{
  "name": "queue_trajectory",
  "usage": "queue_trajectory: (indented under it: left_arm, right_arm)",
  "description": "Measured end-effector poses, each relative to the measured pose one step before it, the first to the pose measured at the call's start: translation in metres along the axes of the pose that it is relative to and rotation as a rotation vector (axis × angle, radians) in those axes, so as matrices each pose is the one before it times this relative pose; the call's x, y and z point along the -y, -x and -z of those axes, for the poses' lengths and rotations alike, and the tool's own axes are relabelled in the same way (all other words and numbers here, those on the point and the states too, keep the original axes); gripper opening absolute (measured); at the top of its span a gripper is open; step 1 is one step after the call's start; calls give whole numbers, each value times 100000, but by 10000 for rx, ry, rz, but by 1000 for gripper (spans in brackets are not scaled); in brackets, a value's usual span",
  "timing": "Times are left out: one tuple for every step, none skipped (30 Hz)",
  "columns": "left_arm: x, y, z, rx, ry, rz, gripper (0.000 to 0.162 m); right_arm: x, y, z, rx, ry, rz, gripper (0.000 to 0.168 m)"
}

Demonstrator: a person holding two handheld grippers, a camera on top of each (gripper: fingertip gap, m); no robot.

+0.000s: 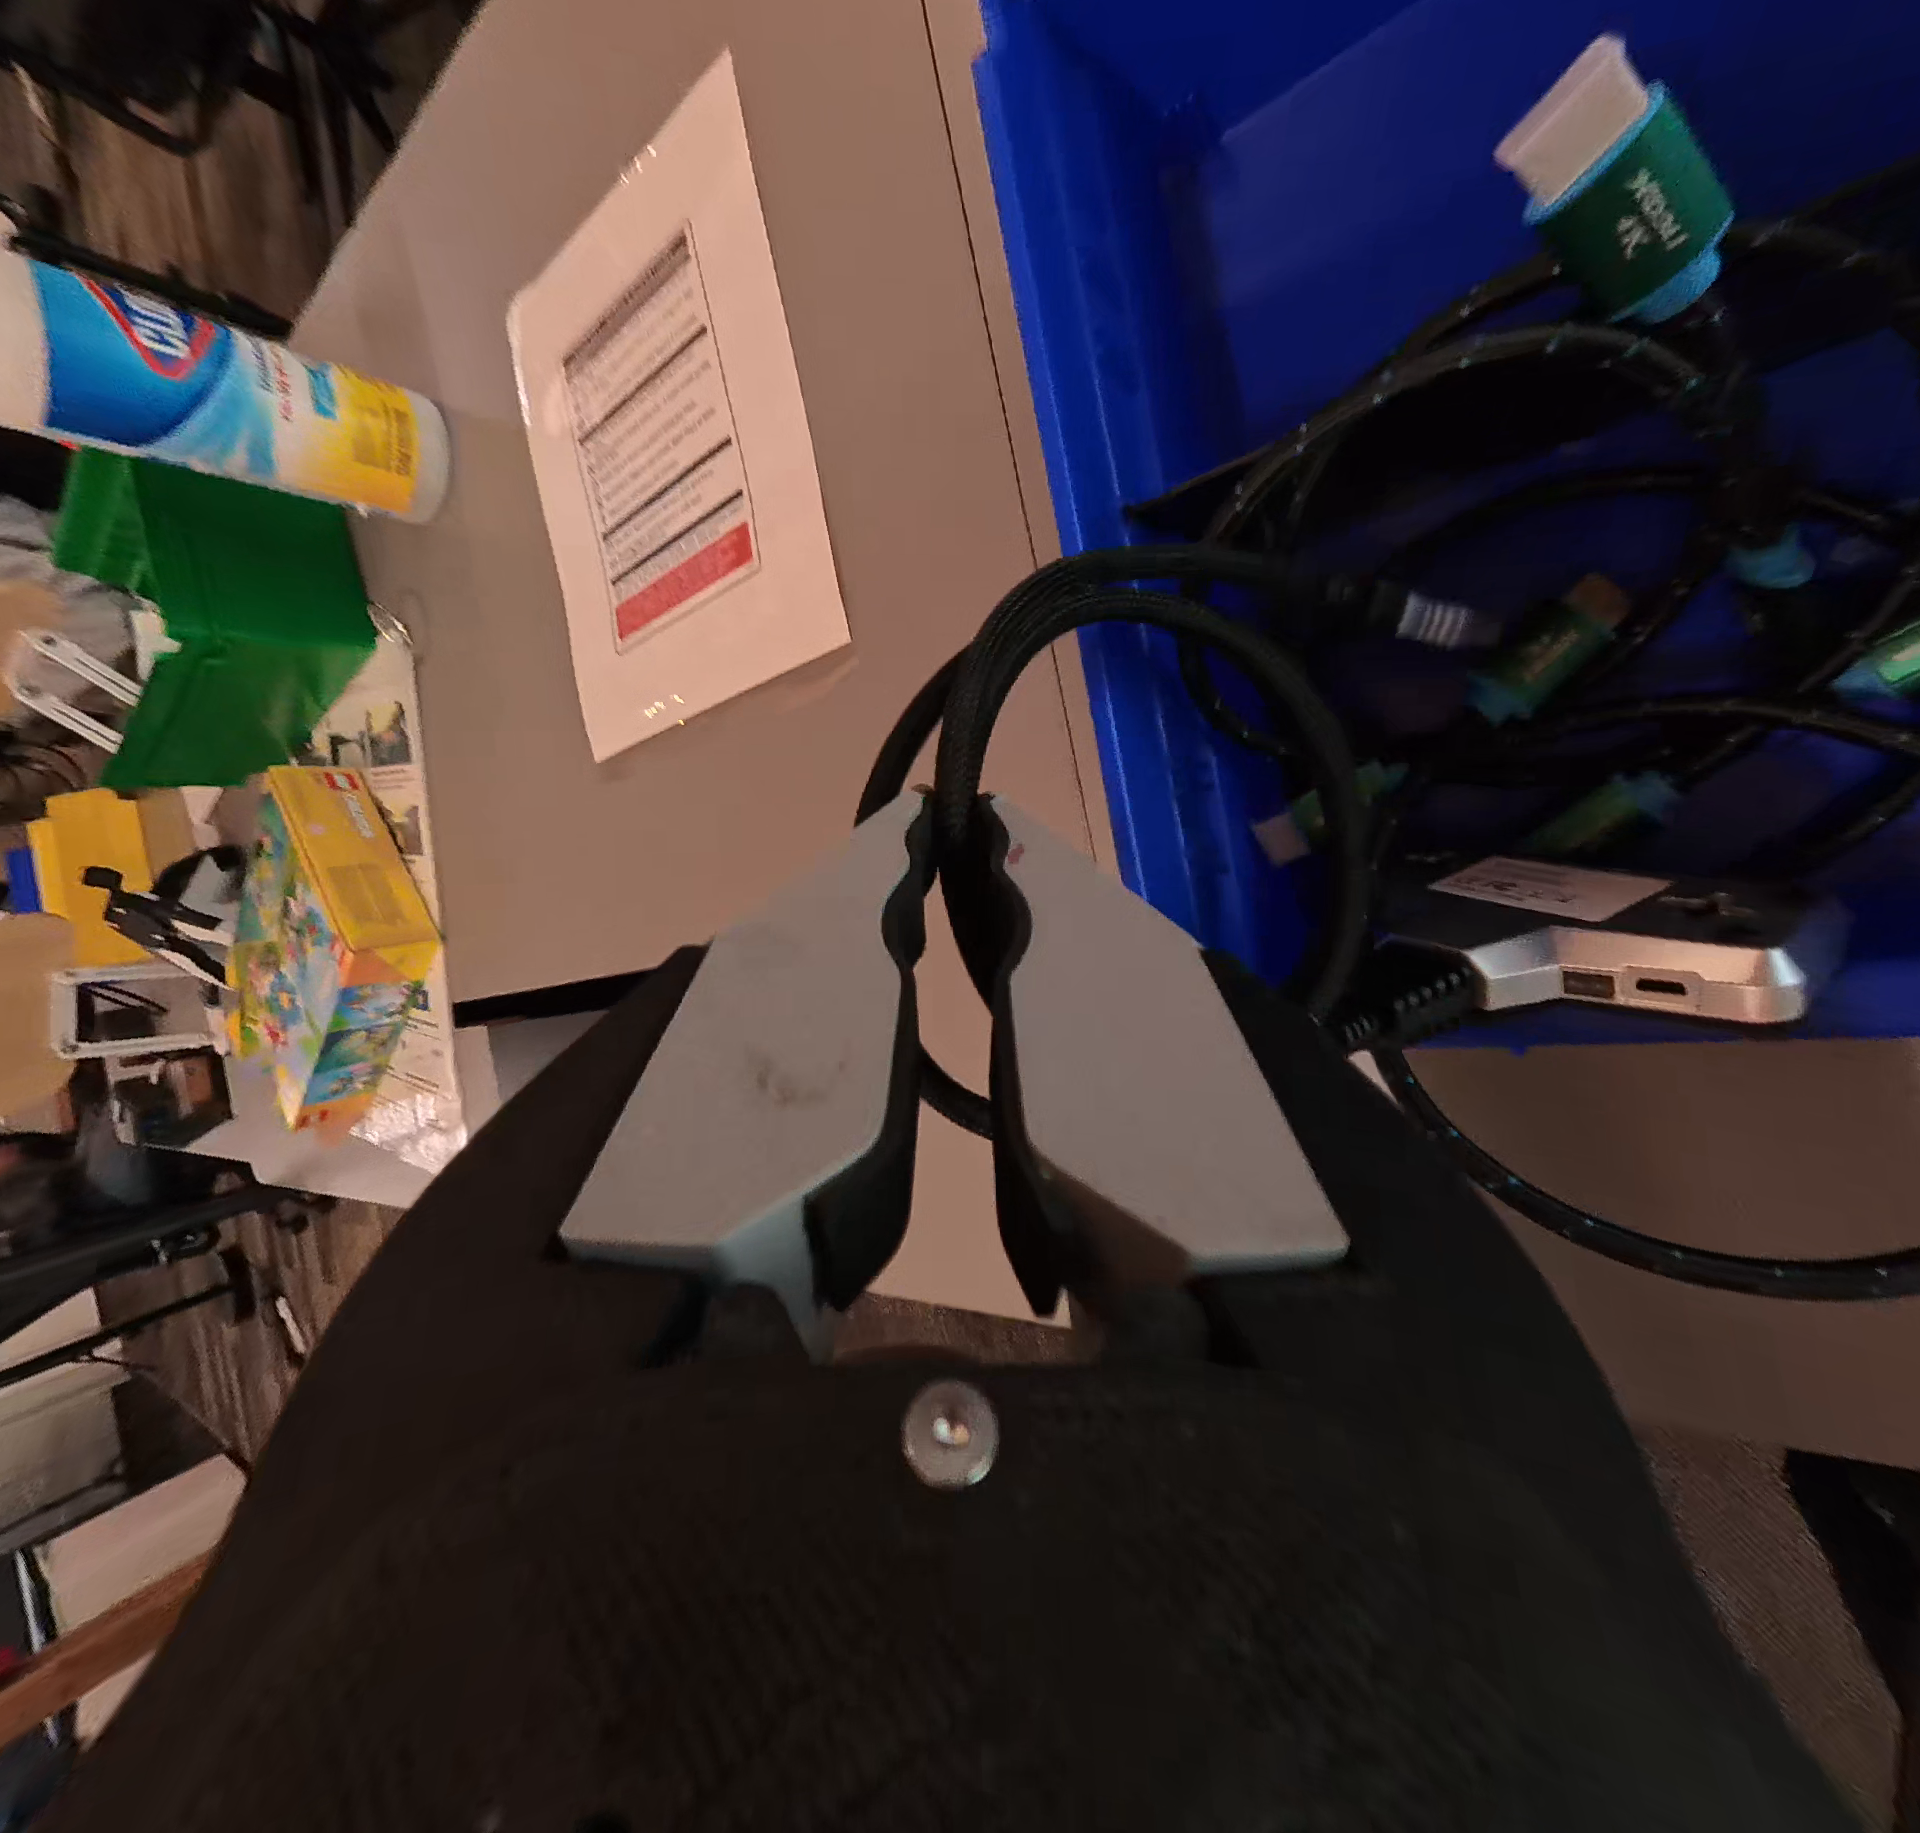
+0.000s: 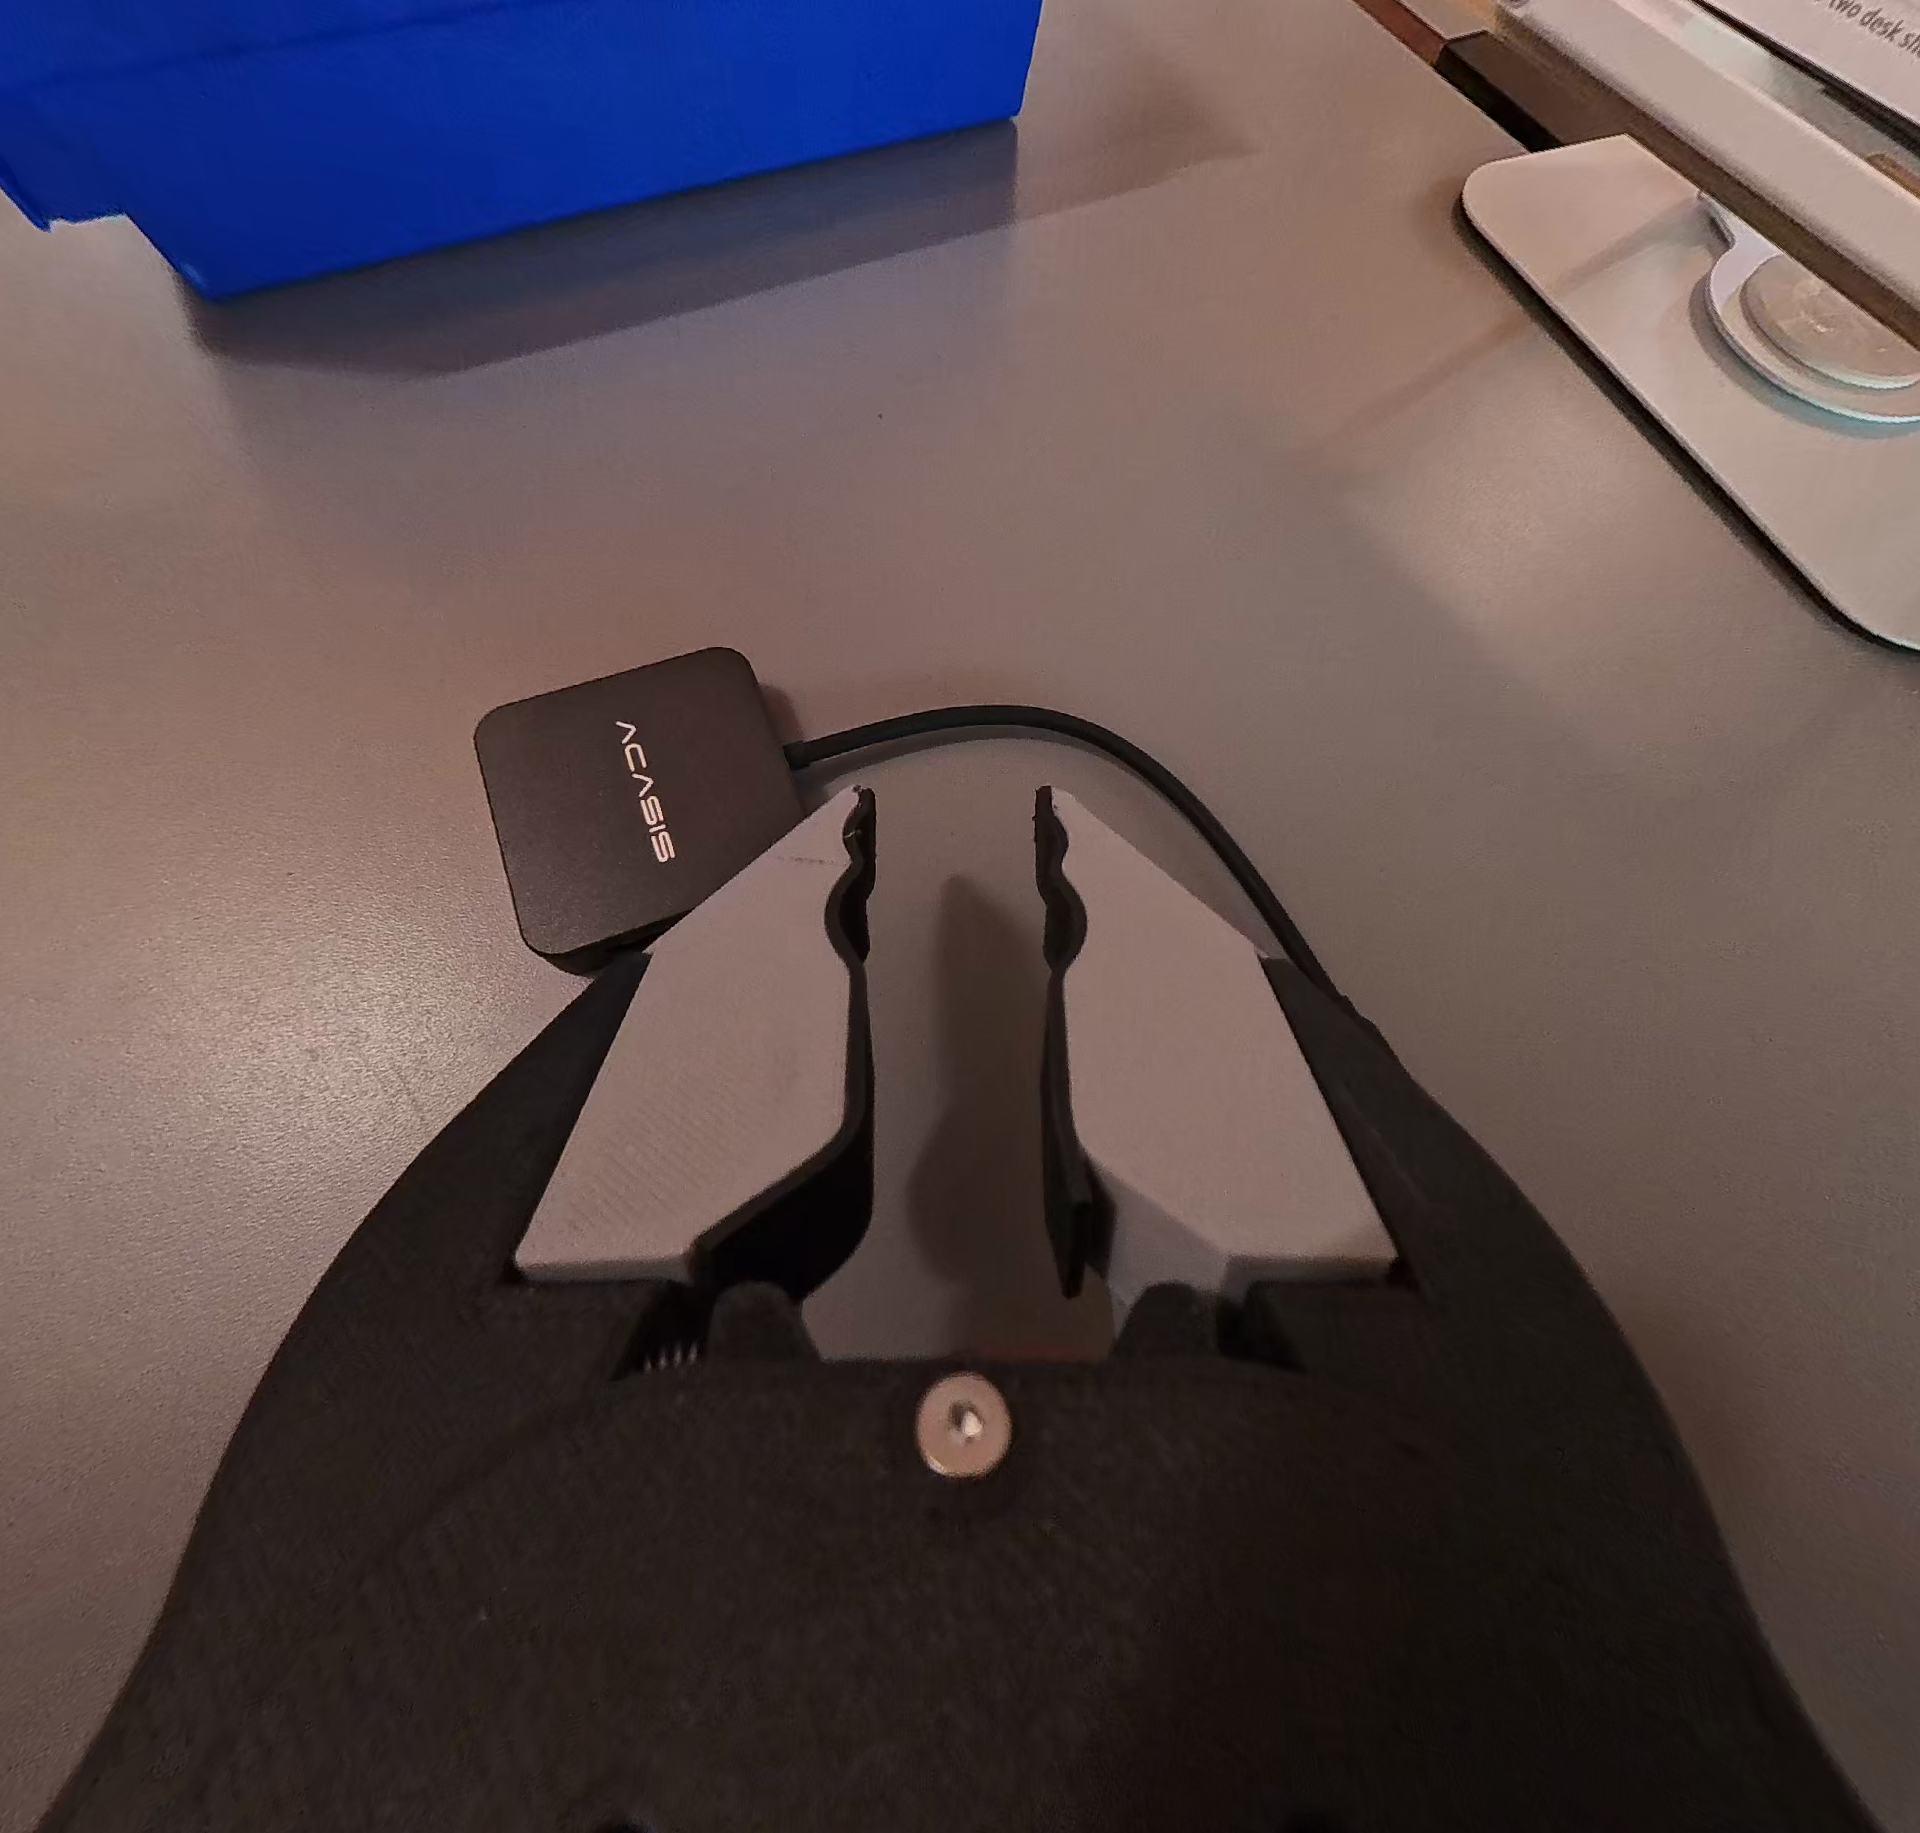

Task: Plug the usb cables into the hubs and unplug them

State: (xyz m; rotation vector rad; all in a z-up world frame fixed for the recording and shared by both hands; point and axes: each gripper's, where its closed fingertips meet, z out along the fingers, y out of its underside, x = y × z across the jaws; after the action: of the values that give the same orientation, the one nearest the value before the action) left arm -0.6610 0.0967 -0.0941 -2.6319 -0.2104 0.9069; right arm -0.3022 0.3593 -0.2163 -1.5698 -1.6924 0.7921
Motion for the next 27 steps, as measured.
queue_trajectory:
  left_arm:
    - [393, 43, 306, 98, -153, -85, 4]
    - [403, -1, 340, 60, -164, -58, 4]
    - [496, 41, 421, 72, -227, -34, 4]
    - [533, 76, 493, 82, -240, -13, 4]
    - [481, 53, 563, 67, -198, -21, 4]
    - [537, 71, 620, 77, -225, -54, 4]
    - [585, 42, 657, 42, -243, -44, 4]
    - [559, 44, 645, 28, -207, -28, 4]
    - [624, 69, 643, 27, -229, -16, 4]
    - [672, 50, 601, 11, -259, 18, 4]
    - [679, 98, 556, 20, -256, 32, 4]
    - [644, 126, 479, 32, -246, 29, 4]
    - [563, 235, 389, 89, -227, 41, 5]
    - [539, 368, 289, 161, -244, 71, 4]
    - [484, 389, 189, 149, -263, 105, 4]
    - [435, 320, 83, 60, -278, 200, 5]
    - [450, 176, 75, -58, -306, 313, 4]
    - [616, -83, 214, -211, -414, 412, 4]
    - [912, -415, 459, -379, -554, 433, 4]
    - [967, -403, 540, -312, -527, 338, 4]
    - [983, 12, 375, -105, -616, 207, 4]
    - [587, 639, -105, 33, -559, 294, 4]
    - [-522, 1000, -585, -9, 83, 579, 4]
    - [-1088, 493, -463, -227, 629, 869, 4]
    - [-56, -679, 144, -484, 43, 425, 4]
    - [704, -1055, 606, -110, -489, -420, 4]
    - [550, -626, 583, 447, -238, -855, 4]
  right_arm:
    - [36, 16, 18, 3, -11, 8, 28]
    - [22, 21, 22, -6, -10, 14, 28]
    - [29, -1, 33, -14, -14, 14, 28]
    - [27, -5, 32, -7, -14, 5, 28]
    - [7, -3, 17, 1, -8, -8, 28]
    - [5, -13, 11, -2, -3, -14, 28]
    - [-13, -17, 0, 2, -2, -12, 28]
    - [-7, 8, -13, 15, 2, -10, 28]
    - [-21, 15, -5, 15, 13, -4, 28]
    - [-9, 18, -15, 4, 10, 10, 28]
    - [9, 48, -12, 3, 5, 23, 28]
    - [4, 47, -8, -1, 10, 29, 28]
    - [6, 13, 6, -22, 10, 36, 28]
    - [6, -6, 12, -35, 7, 37, 28]
    - [34, -7, 21, -26, -8, 26, 28]
    - [58, 10, 44, -9, -27, 7, 28]
    - [55, 3, 48, 0, -31, -9, 28]
    - [38, 2, 46, 3, -25, -14, 28]
    - [36, -3, 42, 2, -20, -10, 28]
    - [21, -8, 24, -1, -16, -6, 28]
    - [-4, 14, -8, 12, -4, -10, 28]
    - [-22, 64, -44, 34, 19, -8, 28]
    - [-36, 74, -35, 24, 32, 15, 28]
    - [-31, 45, -17, -22, 21, 50, 28]
    - [-9, 2, 9, -53, 5, 63, 28]
    - [6, -9, 29, -42, -4, 43, 28]
    - [31, -1, 22, -11, -21, 6, 28]
